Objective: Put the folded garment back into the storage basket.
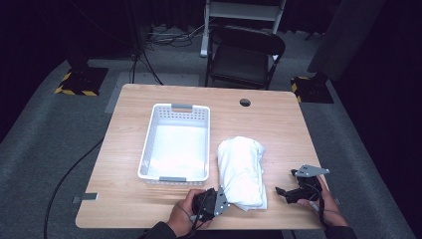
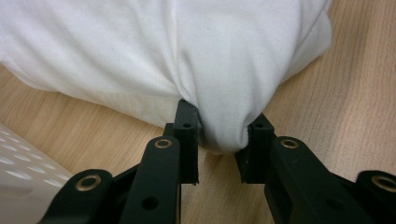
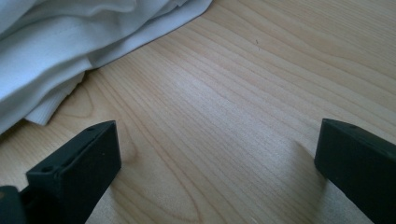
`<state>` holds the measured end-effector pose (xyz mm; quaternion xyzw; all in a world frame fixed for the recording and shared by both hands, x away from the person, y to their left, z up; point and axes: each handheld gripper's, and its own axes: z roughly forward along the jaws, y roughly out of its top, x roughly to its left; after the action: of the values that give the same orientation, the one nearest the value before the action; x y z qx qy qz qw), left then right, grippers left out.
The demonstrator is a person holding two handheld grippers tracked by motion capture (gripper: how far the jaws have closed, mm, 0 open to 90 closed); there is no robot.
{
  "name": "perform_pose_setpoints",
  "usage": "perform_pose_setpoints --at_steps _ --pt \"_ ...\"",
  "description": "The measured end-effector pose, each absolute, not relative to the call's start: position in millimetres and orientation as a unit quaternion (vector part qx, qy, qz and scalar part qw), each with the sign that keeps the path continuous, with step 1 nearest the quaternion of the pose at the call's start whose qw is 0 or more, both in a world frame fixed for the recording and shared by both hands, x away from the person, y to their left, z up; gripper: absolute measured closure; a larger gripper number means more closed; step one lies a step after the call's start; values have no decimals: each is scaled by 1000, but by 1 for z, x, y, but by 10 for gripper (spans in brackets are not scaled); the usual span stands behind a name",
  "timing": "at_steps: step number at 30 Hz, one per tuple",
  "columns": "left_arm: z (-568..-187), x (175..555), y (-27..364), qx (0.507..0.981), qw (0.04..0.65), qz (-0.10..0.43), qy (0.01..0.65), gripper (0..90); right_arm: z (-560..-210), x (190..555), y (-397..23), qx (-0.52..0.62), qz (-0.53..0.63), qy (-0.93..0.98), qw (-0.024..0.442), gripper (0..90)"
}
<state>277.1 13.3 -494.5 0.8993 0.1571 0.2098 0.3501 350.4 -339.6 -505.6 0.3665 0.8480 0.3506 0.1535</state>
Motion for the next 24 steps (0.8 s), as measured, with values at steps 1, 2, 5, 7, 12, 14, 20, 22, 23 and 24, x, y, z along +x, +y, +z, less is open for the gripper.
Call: perform_pose_setpoints --at_steps 1,2,5,7,12,14,20,22,23,24 --pt "-495 277 14 900 350 207 158 732 -506 350 -340 367 351 848 153 6" --pt "-495 278 14 900 351 206 155 736 -506 350 -340 367 351 848 153 6" --pt "-497 279 15 901 352 204 151 741 -506 350 -340 366 351 848 153 6" --pt "-497 279 15 901 352 205 151 741 -506 350 -340 366 351 848 153 6" --pt "-498 280 16 904 347 201 145 740 -506 350 -340 366 351 848 153 6" --pt "-498 280 16 904 347 201 145 740 -505 351 -339 366 350 848 153 7" --pt "-499 281 16 906 346 192 148 735 -504 352 -339 369 342 851 150 8" --pt "-498 282 16 907 346 193 146 735 -503 353 -339 372 341 850 149 13" --pt "-499 282 16 907 346 192 147 735 -503 353 -339 376 342 849 146 15" --pt "-499 282 17 907 346 191 148 735 -503 353 -339 375 342 849 146 19"
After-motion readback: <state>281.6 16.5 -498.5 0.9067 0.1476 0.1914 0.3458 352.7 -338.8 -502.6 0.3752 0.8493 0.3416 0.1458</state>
